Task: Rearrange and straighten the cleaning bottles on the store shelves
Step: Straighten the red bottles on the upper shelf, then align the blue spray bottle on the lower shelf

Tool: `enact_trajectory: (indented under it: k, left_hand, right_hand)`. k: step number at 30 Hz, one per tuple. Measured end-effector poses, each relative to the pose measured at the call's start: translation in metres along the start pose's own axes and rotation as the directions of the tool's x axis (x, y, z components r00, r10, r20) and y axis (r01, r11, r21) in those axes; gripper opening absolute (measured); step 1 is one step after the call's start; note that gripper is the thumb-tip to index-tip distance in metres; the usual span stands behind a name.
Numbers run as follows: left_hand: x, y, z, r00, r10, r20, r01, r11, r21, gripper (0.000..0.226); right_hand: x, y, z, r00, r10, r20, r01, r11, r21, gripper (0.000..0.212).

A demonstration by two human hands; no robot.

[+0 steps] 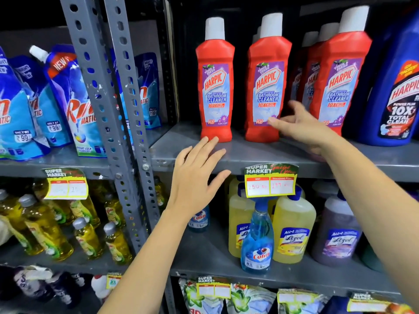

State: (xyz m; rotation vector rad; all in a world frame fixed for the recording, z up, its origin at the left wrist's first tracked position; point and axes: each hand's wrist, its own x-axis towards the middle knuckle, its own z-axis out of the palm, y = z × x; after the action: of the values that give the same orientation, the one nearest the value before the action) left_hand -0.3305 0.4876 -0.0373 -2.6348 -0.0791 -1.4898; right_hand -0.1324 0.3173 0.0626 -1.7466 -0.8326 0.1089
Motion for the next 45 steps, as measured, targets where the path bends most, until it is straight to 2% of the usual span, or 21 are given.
enact_trajectory:
  k: [1,2,3,4,5,6,7,8,10,13,16,18,20,21,24,26,31,37,45]
  left_hand:
    - [-0.008,0.003,0.001,1.0,-0.014,-0.025,0.014,1.0,-0.004,0.043]
    - [-0.017,0.005,0.003,0.998,-0.032,-0.059,0.032,0.999,0.004,0.043]
    - [-0.03,0.006,0.005,0.994,-0.058,-0.096,0.06,0.998,0.018,0.044]
    - [-0.044,0.007,0.008,0.988,-0.089,-0.126,0.093,0.995,0.024,0.044]
    - [-0.059,0.007,0.012,0.984,-0.115,-0.134,0.12,0.993,0.024,0.044]
    - [-0.077,0.007,0.016,0.985,-0.141,-0.104,0.144,0.989,0.02,0.044]
    - [-0.096,0.006,0.022,0.986,-0.16,-0.043,0.161,0.987,0.015,0.044]
    - [-0.116,0.003,0.029,0.983,-0.176,0.046,0.176,0.984,0.002,0.043]
    - [-0.157,-0.003,0.044,0.947,-0.205,0.248,0.219,0.975,-0.032,0.041]
    - [-0.214,-0.01,0.07,0.812,-0.237,0.533,0.3,0.953,-0.033,0.045]
    - [-0.251,-0.012,0.09,0.61,-0.259,0.749,0.374,0.927,0.016,0.062]
    - [-0.269,-0.015,0.1,0.512,-0.258,0.819,0.375,0.925,0.057,0.08]
    - [-0.279,-0.016,0.105,0.503,-0.275,0.819,0.365,0.927,0.087,0.088]
    - [-0.281,-0.016,0.105,0.503,-0.284,0.816,0.36,0.928,0.101,0.085]
    - [-0.284,-0.012,0.108,0.522,-0.327,0.788,0.375,0.917,0.133,0.073]
    - [-0.284,-0.011,0.109,0.528,-0.331,0.782,0.385,0.914,0.127,0.072]
    - [-0.29,-0.013,0.113,0.547,-0.325,0.771,0.401,0.911,0.1,0.075]
    - [-0.29,-0.013,0.112,0.588,-0.312,0.746,0.39,0.918,0.077,0.084]
    - [-0.299,-0.016,0.104,0.618,-0.26,0.742,0.313,0.947,0.072,0.067]
  right_hand:
    - [-0.011,0.001,-0.001,0.983,-0.097,-0.158,0.095,0.995,-0.021,0.074]
    - [-0.027,0.001,0.0,0.91,-0.234,-0.343,0.227,0.972,-0.062,0.062]
    - [-0.045,0.003,0.001,0.779,-0.376,-0.501,0.377,0.92,-0.105,0.048]
    - [-0.065,0.007,0.004,0.638,-0.487,-0.597,0.518,0.844,-0.135,0.035]
    - [-0.084,0.013,0.007,0.528,-0.561,-0.638,0.624,0.765,-0.157,0.026]
    - [-0.102,0.022,0.012,0.467,-0.614,-0.637,0.68,0.709,-0.185,0.022]
    - [-0.116,0.035,0.017,0.45,-0.649,-0.613,0.693,0.687,-0.218,0.018]
    - [-0.128,0.048,0.023,0.475,-0.664,-0.578,0.677,0.695,-0.242,0.014]
    - [-0.147,0.079,0.04,0.584,-0.631,-0.512,0.605,0.758,-0.244,0.009]
    - [-0.163,0.127,0.068,0.769,-0.472,-0.431,0.425,0.881,-0.206,0.01]
    - [-0.17,0.167,0.085,0.933,-0.24,-0.269,0.175,0.953,-0.246,0.036]
    - [-0.169,0.19,0.091,0.989,-0.058,-0.132,0.013,0.949,-0.316,0.059]
    - [-0.167,0.205,0.096,0.996,0.079,-0.034,-0.086,0.933,-0.349,0.076]
    - [-0.166,0.212,0.098,0.992,0.124,-0.001,-0.117,0.932,-0.344,0.077]
    - [-0.163,0.229,0.104,0.963,0.263,0.057,-0.235,0.925,-0.297,0.07]
    - [-0.163,0.235,0.108,0.953,0.301,0.039,-0.28,0.923,-0.263,0.067]
    - [-0.169,0.229,0.122,0.963,0.269,-0.003,-0.259,0.924,-0.28,0.068]
    - [-0.173,0.208,0.156,0.981,0.194,0.024,-0.173,0.918,-0.357,0.068]
    - [-0.158,0.19,0.216,0.985,0.153,0.073,-0.118,0.927,-0.357,0.058]
